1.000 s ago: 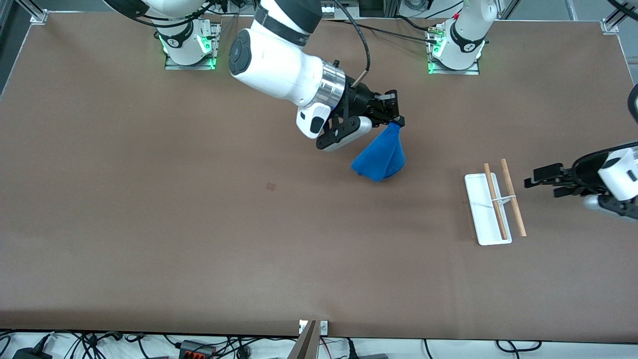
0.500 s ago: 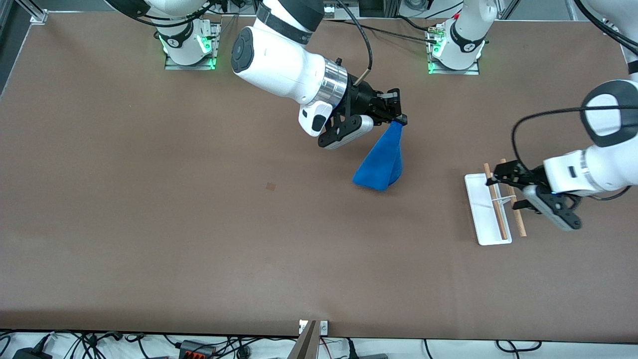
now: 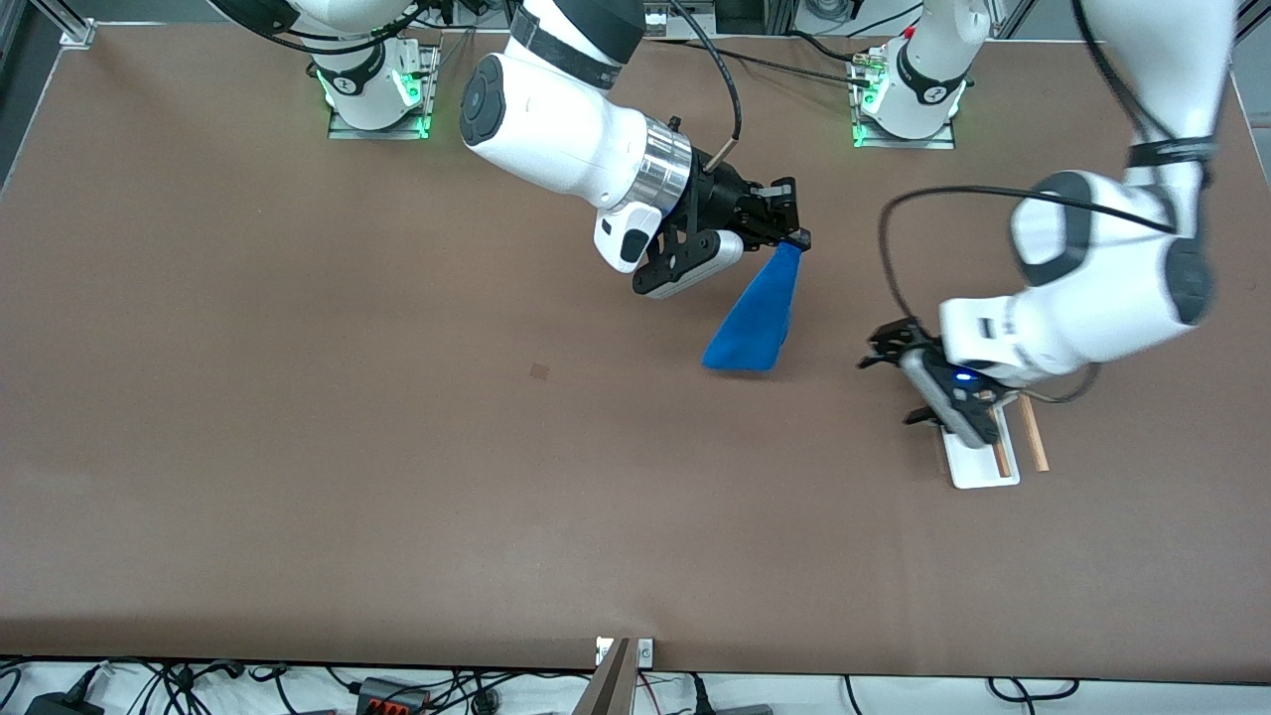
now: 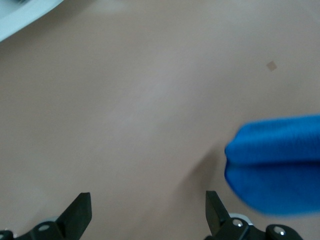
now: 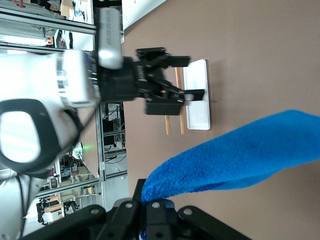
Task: Pass towel and hang on rack
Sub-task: 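Hold the towel up while the left gripper reaches toward it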
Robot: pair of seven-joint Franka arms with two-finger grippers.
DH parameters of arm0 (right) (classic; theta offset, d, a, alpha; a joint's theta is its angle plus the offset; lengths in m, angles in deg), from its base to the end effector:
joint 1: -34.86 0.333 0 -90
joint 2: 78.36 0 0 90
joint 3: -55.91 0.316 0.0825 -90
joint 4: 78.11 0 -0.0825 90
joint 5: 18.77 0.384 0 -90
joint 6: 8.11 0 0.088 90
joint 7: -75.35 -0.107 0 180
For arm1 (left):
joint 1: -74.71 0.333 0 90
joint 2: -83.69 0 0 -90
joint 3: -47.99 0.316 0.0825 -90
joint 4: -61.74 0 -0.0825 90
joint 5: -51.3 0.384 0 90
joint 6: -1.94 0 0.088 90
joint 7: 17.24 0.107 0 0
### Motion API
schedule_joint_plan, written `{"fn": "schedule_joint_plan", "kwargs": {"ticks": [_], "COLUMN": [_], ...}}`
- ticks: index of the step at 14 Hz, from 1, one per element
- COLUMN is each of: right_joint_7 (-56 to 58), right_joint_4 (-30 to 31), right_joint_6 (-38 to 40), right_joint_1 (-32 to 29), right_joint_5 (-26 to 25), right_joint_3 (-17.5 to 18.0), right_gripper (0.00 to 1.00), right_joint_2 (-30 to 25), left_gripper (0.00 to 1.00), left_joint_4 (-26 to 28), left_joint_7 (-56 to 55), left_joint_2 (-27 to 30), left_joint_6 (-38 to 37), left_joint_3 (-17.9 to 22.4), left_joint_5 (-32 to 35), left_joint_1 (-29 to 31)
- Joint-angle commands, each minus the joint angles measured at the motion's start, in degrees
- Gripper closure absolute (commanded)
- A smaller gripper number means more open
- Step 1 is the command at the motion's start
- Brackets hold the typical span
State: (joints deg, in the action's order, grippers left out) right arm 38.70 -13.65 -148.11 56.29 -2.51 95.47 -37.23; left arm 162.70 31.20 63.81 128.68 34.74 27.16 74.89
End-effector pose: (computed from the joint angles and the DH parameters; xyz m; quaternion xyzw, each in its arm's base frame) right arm 0.5358 0.5657 0.5329 -0.8889 0.0141 -0.0068 0.4579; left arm 0.6395 -0.1490 0.3877 0.8953 -0.3884 0.1133 0.1863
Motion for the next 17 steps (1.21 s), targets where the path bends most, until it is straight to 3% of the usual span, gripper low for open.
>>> {"fn": "schedule_joint_plan", "kwargs": {"ticks": [1, 4, 9, 11, 15, 17], "right_joint_7": [-0.62, -0.62, -0.62, -0.62, -0.62, -0.62], "right_joint_4": [-1.00, -0.92, -0.92, -0.83, -0.39, -0.39], "right_joint_6": [-0.19, -0.19, -0.19, -0.19, -0.19, -0.19], "right_joint_1": [0.45, 0.45, 0.45, 0.45, 0.45, 0.45], "right_joint_5": [-0.88, -1.06, -1.15, -1.15, -2.03, -2.12], "right_joint_3": [-0.09, -0.18, -0.09, -0.09, -0.18, -0.09], "right_gripper": [1.00, 1.00, 1.00, 1.00, 1.00, 1.00], "right_joint_2": [0.35, 0.27, 0.35, 0.27, 0.35, 0.35], "left_gripper": [0.00, 0.00, 0.00, 0.00, 0.00, 0.00], "left_joint_4": [7.13, 11.35, 18.56, 19.45, 22.08, 22.00], "left_joint_7": [13.47, 28.17, 43.30, 45.59, 60.34, 62.04], "left_joint_2": [2.03, 2.64, 6.85, 8.09, 7.57, 6.26], "left_joint_6": [6.75, 6.85, 6.41, 6.32, 6.24, 6.67], "left_joint_3": [-1.34, -1.42, -1.60, -1.77, -4.32, -4.59], "left_joint_5": [-8.25, -17.32, -28.05, -28.94, -44.55, -46.69], "left_joint_1": [1.40, 3.86, 4.83, 4.49, 4.49, 4.04]}}
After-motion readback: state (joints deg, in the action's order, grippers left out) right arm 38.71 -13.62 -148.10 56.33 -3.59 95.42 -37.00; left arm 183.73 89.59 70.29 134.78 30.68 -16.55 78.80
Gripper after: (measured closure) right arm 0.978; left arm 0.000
